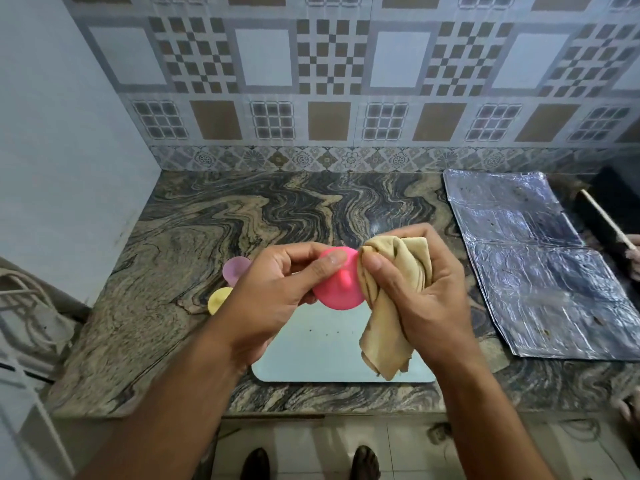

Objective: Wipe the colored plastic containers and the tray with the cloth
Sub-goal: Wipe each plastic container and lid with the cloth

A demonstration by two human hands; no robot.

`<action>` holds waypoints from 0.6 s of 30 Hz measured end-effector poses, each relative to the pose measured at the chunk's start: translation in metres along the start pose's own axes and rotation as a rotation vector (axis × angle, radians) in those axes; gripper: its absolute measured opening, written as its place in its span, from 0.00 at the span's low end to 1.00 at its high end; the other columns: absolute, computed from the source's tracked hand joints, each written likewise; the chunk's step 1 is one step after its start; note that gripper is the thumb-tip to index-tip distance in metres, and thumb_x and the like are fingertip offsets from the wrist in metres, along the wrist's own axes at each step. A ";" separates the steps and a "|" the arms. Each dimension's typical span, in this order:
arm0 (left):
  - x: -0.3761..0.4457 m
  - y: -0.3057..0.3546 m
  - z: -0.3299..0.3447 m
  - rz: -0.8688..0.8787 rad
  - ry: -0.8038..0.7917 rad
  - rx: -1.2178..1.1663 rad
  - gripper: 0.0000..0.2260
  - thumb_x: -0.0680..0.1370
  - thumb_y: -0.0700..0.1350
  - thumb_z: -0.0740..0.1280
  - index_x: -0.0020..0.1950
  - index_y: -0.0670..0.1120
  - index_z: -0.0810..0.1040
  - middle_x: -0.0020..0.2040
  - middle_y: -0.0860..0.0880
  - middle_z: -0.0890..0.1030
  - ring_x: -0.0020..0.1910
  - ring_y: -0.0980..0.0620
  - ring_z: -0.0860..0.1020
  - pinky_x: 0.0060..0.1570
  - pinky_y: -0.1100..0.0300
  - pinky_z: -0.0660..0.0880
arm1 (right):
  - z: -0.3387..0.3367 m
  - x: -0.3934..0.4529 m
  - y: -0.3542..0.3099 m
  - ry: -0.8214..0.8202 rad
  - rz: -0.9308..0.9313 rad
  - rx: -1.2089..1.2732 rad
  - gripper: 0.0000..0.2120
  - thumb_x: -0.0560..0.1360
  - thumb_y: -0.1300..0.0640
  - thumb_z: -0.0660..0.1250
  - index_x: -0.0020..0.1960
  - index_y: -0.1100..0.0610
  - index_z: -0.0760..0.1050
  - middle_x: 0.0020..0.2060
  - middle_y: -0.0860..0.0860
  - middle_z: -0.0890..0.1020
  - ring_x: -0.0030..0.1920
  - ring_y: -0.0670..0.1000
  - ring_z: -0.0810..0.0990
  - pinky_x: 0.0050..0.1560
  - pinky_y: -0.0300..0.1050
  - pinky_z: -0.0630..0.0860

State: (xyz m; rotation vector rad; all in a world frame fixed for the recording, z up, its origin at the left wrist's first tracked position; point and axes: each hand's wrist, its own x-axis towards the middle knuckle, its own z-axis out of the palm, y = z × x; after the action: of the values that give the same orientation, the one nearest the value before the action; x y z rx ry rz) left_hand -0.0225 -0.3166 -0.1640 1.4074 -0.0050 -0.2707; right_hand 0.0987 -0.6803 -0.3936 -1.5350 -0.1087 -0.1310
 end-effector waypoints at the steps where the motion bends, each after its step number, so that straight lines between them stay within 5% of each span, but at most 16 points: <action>1: 0.000 0.001 0.001 0.004 -0.002 0.002 0.12 0.76 0.55 0.77 0.51 0.47 0.89 0.47 0.43 0.86 0.50 0.46 0.78 0.59 0.45 0.71 | 0.113 -0.043 -0.080 0.007 -0.003 0.035 0.20 0.77 0.59 0.80 0.66 0.60 0.79 0.51 0.53 0.88 0.49 0.51 0.87 0.48 0.44 0.84; 4: -0.001 0.006 0.004 0.027 0.055 0.018 0.16 0.76 0.57 0.75 0.56 0.48 0.88 0.53 0.43 0.88 0.51 0.51 0.81 0.57 0.52 0.75 | 0.206 -0.088 -0.238 -0.049 -0.170 -0.050 0.08 0.75 0.60 0.76 0.50 0.58 0.78 0.38 0.44 0.84 0.38 0.41 0.81 0.41 0.35 0.78; 7: -0.010 0.008 0.004 0.172 0.198 0.182 0.16 0.75 0.54 0.73 0.61 0.52 0.84 0.52 0.50 0.88 0.50 0.56 0.83 0.48 0.63 0.77 | 0.191 -0.086 -0.211 0.171 -0.018 0.323 0.07 0.75 0.57 0.75 0.48 0.56 0.78 0.35 0.45 0.82 0.35 0.42 0.78 0.37 0.34 0.77; 11: -0.025 0.008 0.008 0.333 0.256 0.481 0.14 0.72 0.51 0.77 0.57 0.54 0.82 0.51 0.56 0.87 0.51 0.54 0.86 0.49 0.56 0.82 | 0.203 -0.095 -0.208 0.229 0.141 0.537 0.10 0.73 0.54 0.75 0.48 0.56 0.77 0.33 0.45 0.80 0.32 0.42 0.77 0.34 0.34 0.76; 18: -0.023 -0.003 0.016 0.433 0.450 0.665 0.14 0.69 0.55 0.82 0.52 0.56 0.84 0.51 0.60 0.86 0.51 0.57 0.85 0.48 0.56 0.82 | 0.207 -0.100 -0.207 0.181 0.067 0.433 0.12 0.73 0.56 0.78 0.50 0.58 0.77 0.35 0.47 0.83 0.34 0.43 0.80 0.35 0.36 0.79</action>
State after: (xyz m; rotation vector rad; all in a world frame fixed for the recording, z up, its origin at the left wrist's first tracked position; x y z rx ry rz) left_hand -0.0483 -0.3281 -0.1610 2.0535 -0.0313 0.4526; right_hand -0.0290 -0.4787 -0.1977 -1.0877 0.0564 -0.1792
